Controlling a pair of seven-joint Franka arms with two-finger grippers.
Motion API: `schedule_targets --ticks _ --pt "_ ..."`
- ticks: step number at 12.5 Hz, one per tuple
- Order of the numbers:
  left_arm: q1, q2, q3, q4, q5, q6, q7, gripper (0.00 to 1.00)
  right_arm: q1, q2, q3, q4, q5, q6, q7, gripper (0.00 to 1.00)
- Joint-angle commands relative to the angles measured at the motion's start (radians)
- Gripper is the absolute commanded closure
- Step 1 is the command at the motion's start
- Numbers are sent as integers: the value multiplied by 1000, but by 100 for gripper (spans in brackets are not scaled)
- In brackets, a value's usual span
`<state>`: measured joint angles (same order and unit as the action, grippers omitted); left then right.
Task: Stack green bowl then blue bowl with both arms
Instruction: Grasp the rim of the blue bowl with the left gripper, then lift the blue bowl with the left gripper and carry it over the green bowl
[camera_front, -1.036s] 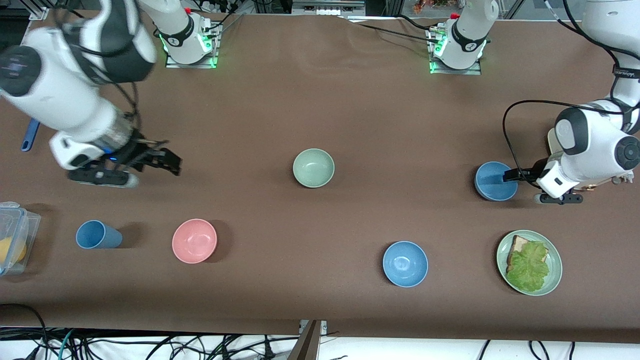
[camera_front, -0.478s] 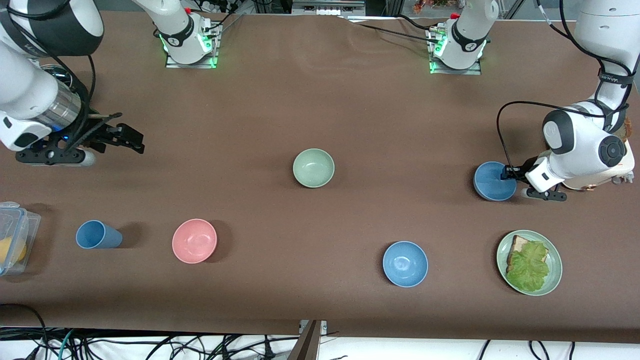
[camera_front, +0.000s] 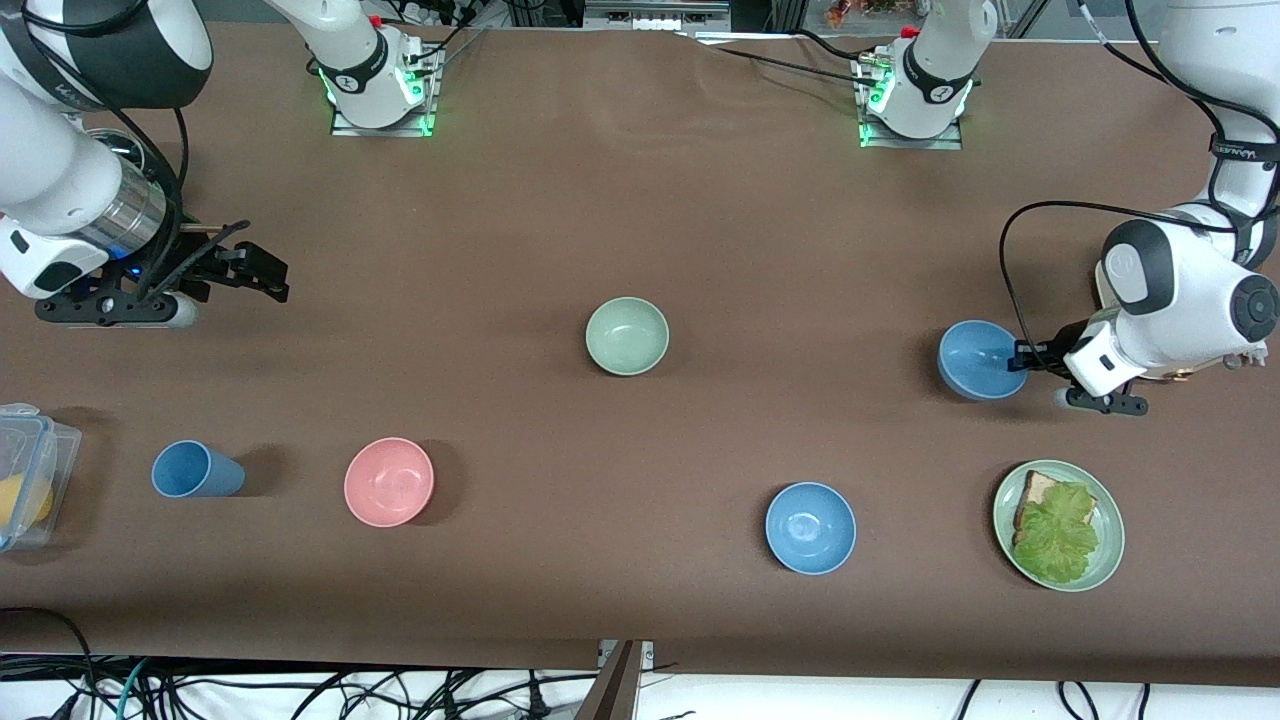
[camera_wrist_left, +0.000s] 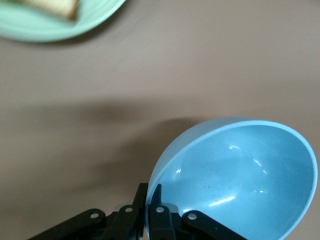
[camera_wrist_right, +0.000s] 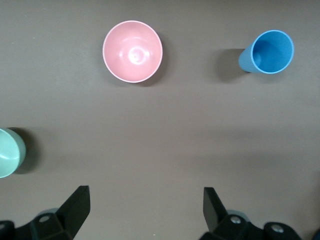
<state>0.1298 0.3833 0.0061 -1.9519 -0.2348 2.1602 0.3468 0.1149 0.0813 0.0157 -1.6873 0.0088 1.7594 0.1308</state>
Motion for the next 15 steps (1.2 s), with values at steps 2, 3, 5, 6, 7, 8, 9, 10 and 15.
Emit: schedule_targets --ticks 2,3,5,6,7,8,9,10,15 --pt "-236 -6 -3 152 -26 -119 -266 100 -20 -25 13 -20 -16 -9 -14 0" --pt "-310 3 -3 177 -24 -119 -378 100 -20 -23 13 -22 -16 -8 -13 0" --pt "-457 49 -1 259 -20 -117 -608 100 -18 -23 15 -22 -16 -9 -13 0" --pt "-519 78 -1 286 -20 -114 -703 100 -20 -23 15 -22 -16 -9 -13 0" --pt "-580 106 -1 307 -20 -111 -786 100 -20 -23 12 -22 -16 -8 -14 0" --pt "-640 139 2 332 -21 -109 -860 100 -21 -23 12 -22 -16 -8 -14 0" --pt "-680 170 3 365 -21 -100 -929 100 -21 -22 10 -22 -16 -8 -16 0" --pt "-708 195 5 390 -21 -93 -977 100 -21 -22 10 -22 -18 -8 -16 0" --pt "-803 256 6 410 -20 -42 -1060 100 -23 -17 10 -22 -16 -8 -8 0"
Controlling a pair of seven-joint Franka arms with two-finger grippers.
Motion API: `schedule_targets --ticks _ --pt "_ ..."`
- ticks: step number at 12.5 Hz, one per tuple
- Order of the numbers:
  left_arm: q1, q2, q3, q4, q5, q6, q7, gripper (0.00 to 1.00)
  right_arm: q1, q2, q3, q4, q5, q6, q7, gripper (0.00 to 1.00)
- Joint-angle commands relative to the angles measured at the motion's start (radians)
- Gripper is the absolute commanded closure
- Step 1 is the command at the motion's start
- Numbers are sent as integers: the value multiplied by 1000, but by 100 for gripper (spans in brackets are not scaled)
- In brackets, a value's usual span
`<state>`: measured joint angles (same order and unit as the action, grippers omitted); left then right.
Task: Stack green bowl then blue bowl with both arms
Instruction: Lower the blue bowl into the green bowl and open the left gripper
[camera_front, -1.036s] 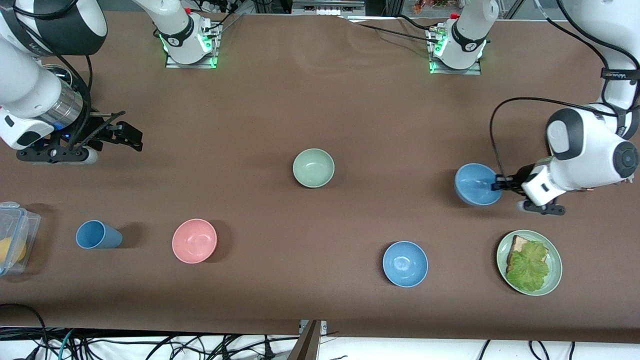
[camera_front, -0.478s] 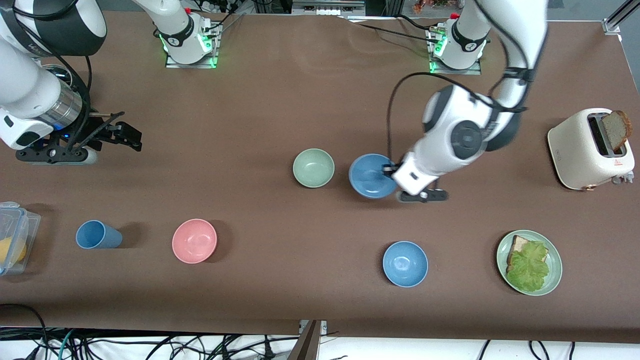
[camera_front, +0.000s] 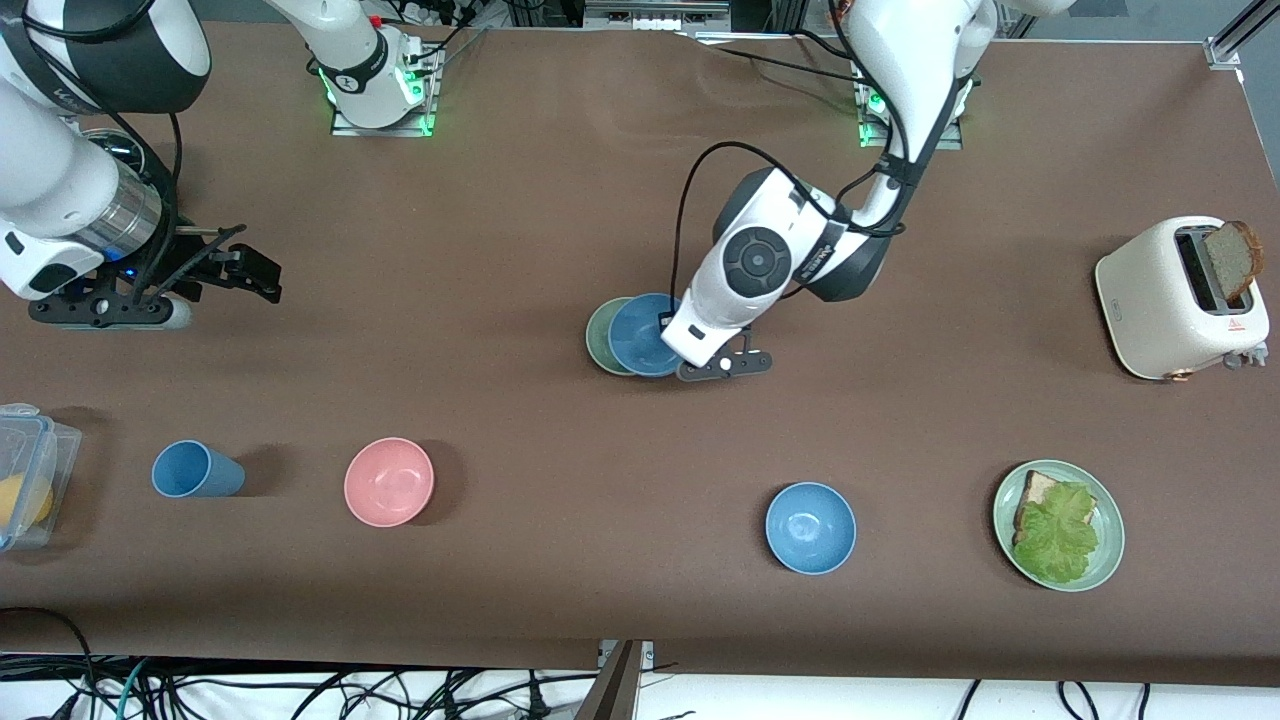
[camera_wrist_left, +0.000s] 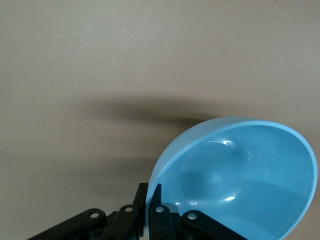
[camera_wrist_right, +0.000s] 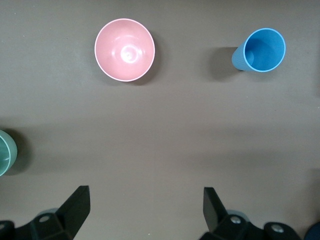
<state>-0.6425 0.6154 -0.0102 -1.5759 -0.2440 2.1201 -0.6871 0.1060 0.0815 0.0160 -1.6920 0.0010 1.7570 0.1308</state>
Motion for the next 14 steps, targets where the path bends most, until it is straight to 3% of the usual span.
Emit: schedule_targets --ticks 1,3,4,5,6,7,9,12,14 --pt "-38 38 22 36 -11 0 -41 100 -14 -17 10 -17 -10 -5 -7 0" --pt "-58 52 22 36 -11 47 -78 100 -14 -16 10 -17 -10 -5 -3 0" --pt "-60 56 22 36 -12 49 -83 95 -14 -16 10 -17 -10 -5 -3 0" --pt "-63 58 22 37 -12 49 -85 77 -14 -16 10 -17 -10 -7 -3 0" --pt "-62 55 26 45 -12 49 -83 33 -14 -16 10 -17 -10 -7 -3 0" --pt "-60 46 29 54 -12 49 -77 0 -14 -16 10 -17 -10 -5 -3 0" --pt "-48 17 61 120 -12 8 -72 0 -14 -16 10 -17 -10 -7 -3 0" --pt "30 -86 95 126 -8 -69 -34 0 -14 -14 10 -17 -10 -7 -10 0" --pt "113 -149 99 126 20 -154 140 0 -15 -12 12 -12 -9 -7 -11 0"
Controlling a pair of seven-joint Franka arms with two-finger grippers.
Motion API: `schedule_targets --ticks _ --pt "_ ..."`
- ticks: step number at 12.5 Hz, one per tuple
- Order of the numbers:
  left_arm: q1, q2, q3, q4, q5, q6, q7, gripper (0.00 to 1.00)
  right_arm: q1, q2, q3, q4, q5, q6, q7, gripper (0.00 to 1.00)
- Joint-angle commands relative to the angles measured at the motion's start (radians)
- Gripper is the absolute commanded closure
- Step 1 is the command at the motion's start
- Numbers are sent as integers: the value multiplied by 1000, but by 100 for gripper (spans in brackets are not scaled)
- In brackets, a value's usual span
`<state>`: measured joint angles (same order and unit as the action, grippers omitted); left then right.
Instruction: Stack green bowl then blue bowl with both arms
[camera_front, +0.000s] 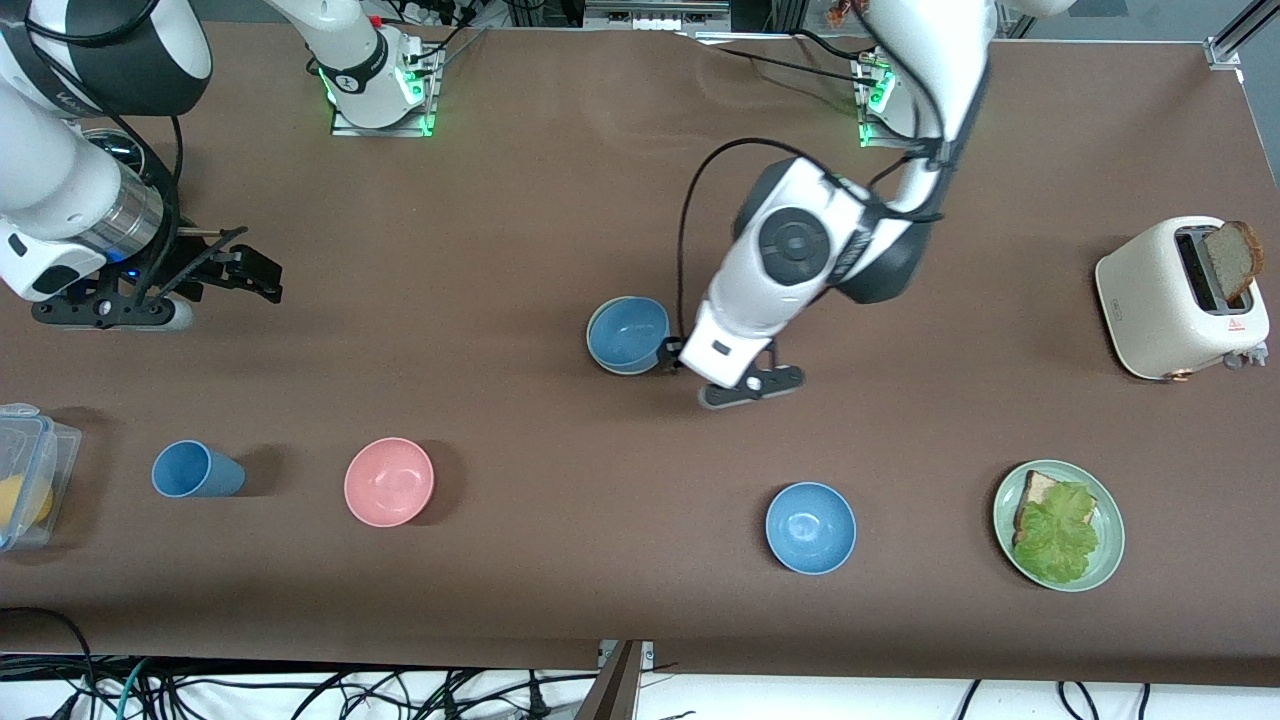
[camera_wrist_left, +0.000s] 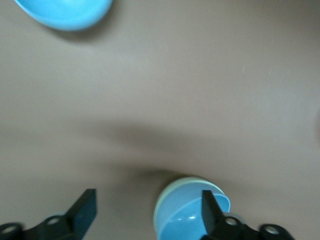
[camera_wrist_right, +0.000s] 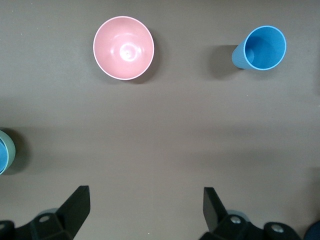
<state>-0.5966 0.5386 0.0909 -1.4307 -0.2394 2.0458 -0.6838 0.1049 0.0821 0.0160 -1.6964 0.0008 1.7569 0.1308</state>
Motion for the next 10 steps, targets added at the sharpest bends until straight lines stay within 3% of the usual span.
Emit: schedule_targets --ticks 1,3,6,10 --pt "108 -101 -2 -19 79 -145 259 0 -14 -13 10 -8 -8 -7 -13 0" --pt "225 -162 -8 -19 161 -251 406 0 -13 -13 12 -8 -10 -7 -14 0" --pt "400 -228 -25 -22 152 -337 584 0 -14 -13 10 -8 -10 -7 -14 0" --pt "556 -293 -83 -30 163 -426 671 0 -14 -10 10 -9 -7 -7 -14 0"
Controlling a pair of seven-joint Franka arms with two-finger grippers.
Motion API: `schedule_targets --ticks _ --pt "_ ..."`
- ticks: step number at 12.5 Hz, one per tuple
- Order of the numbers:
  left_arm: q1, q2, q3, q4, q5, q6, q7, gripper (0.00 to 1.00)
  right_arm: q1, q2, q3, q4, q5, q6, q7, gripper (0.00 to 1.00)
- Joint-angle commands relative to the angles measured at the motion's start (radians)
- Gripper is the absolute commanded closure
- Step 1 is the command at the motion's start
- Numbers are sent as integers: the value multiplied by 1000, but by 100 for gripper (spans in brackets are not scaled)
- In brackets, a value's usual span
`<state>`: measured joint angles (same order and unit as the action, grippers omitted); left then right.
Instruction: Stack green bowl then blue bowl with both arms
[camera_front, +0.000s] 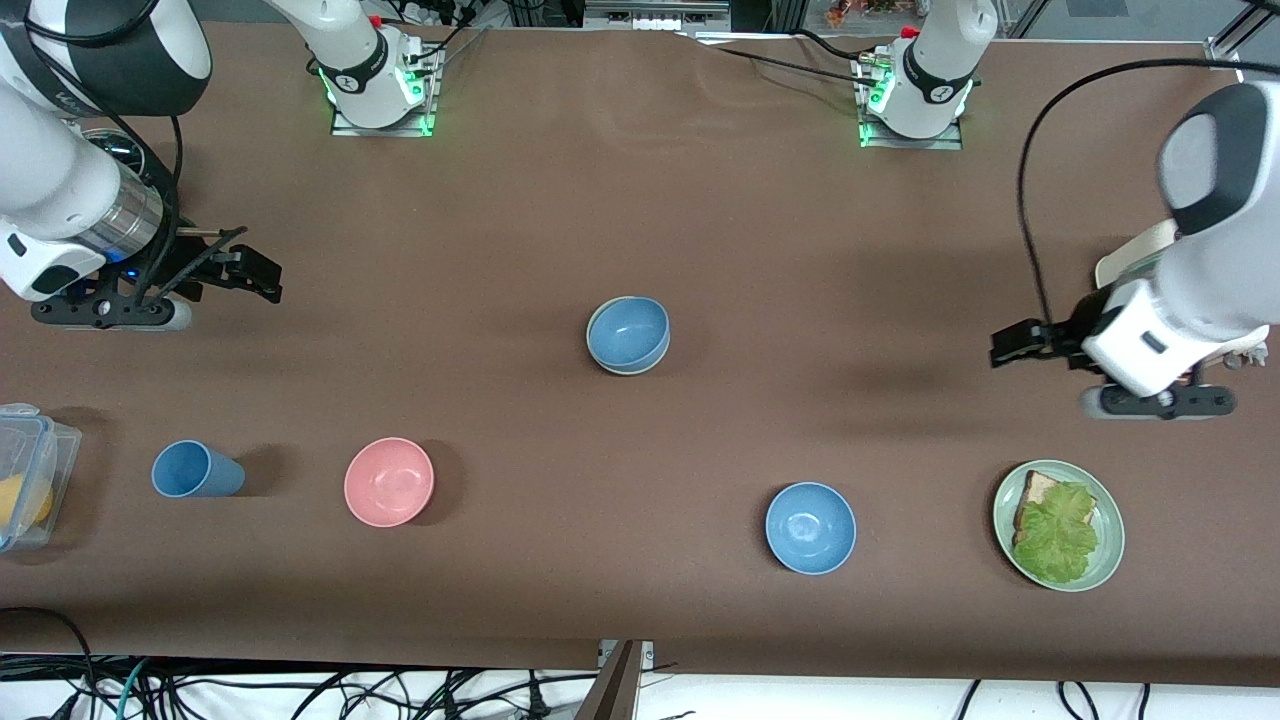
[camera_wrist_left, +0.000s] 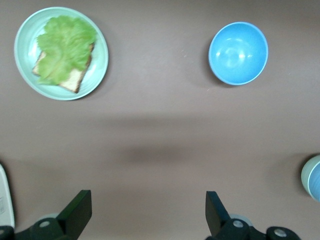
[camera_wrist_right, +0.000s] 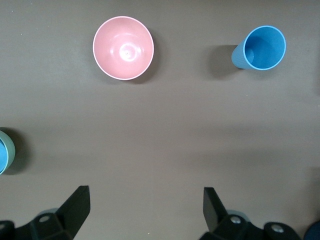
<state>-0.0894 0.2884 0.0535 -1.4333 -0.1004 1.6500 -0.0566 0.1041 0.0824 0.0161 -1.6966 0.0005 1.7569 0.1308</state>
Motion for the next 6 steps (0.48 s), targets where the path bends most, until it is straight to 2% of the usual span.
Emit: schedule_targets --ticks 1,6 --pt "53 -54 -46 -30 24 -51 59 0 -18 -10 10 -12 -1 -8 -14 0" --pt "63 -64 -40 -22 31 -70 60 0 -15 -12 12 -14 -4 -8 -13 0"
